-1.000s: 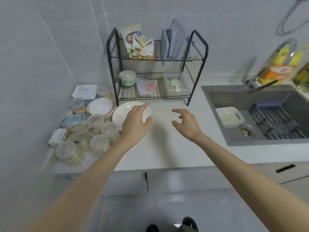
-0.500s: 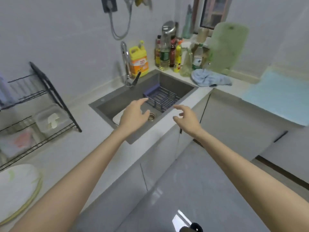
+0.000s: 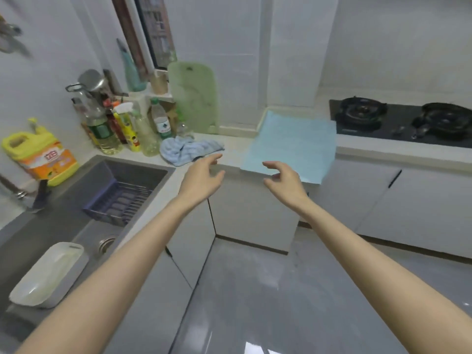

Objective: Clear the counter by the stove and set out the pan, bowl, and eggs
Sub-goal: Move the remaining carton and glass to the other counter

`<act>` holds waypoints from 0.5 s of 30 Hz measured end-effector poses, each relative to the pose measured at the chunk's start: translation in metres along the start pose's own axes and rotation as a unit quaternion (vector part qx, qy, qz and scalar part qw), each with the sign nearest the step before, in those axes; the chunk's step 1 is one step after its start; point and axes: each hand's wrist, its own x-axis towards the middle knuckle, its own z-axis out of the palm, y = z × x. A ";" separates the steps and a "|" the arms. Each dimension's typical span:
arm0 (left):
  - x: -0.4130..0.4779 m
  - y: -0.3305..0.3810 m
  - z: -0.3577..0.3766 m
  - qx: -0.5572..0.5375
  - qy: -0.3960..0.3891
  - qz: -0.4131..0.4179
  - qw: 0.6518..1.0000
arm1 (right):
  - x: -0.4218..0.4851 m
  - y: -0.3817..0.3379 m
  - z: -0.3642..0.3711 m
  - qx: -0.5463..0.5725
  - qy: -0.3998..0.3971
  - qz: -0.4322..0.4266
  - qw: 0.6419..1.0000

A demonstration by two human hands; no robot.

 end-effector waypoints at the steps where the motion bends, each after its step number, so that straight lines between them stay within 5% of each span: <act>1: 0.016 0.014 0.013 -0.008 -0.012 0.014 1.000 | 0.006 0.010 -0.017 0.004 0.015 0.013 1.000; 15: 0.195 0.215 0.206 -0.070 -0.158 0.198 0.965 | 0.080 0.162 -0.224 -0.002 0.219 0.148 0.964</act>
